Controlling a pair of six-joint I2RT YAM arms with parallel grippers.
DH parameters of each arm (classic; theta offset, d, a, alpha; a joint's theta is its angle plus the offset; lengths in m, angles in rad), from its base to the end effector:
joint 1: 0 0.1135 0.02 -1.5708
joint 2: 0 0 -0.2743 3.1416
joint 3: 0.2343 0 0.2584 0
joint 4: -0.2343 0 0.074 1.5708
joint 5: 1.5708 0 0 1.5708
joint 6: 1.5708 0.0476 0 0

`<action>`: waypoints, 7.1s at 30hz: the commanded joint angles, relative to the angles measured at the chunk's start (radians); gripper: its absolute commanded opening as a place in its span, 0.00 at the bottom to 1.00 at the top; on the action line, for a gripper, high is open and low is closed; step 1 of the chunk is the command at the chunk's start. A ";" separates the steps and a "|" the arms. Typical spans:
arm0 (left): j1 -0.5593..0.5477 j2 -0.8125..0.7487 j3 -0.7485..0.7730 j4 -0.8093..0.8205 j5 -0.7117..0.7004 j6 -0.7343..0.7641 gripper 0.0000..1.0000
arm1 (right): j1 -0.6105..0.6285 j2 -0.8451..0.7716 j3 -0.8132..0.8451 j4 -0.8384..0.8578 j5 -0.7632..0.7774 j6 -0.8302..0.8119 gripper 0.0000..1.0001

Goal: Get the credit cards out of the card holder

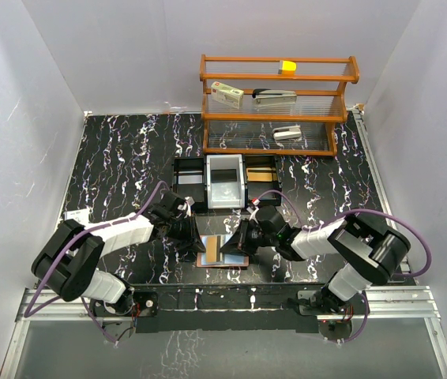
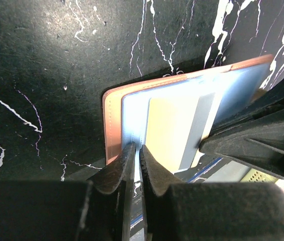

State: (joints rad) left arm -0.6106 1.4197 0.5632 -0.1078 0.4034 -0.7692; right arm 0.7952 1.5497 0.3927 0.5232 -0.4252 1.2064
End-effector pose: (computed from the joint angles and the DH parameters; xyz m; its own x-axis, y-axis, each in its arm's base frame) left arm 0.1989 -0.1620 0.1373 -0.9780 -0.0964 -0.1852 0.0424 0.7769 -0.6282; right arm 0.1714 0.2028 0.1122 -0.9729 0.2235 -0.0589 0.0727 0.5378 0.8399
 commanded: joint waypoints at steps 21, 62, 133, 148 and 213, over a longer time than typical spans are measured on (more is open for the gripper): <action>-0.008 0.033 -0.019 -0.089 -0.090 0.039 0.07 | -0.077 -0.066 0.029 -0.168 -0.072 -0.139 0.01; -0.096 0.103 0.163 -0.063 0.015 0.041 0.24 | -0.159 -0.022 0.010 -0.128 -0.163 -0.170 0.02; -0.114 0.100 0.093 -0.122 -0.130 0.028 0.02 | -0.203 -0.103 -0.011 -0.164 -0.172 -0.228 0.00; -0.118 -0.043 0.196 -0.155 -0.131 0.041 0.32 | -0.214 -0.299 0.039 -0.372 -0.048 -0.310 0.00; 0.036 -0.397 0.361 -0.555 -0.727 0.296 0.99 | -0.214 -0.760 0.166 -0.451 0.433 -1.794 0.00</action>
State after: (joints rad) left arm -0.6632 1.0885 0.9031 -0.6353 -0.2371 -0.5140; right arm 0.5823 0.7399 0.4904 0.0040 -0.1280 -0.4187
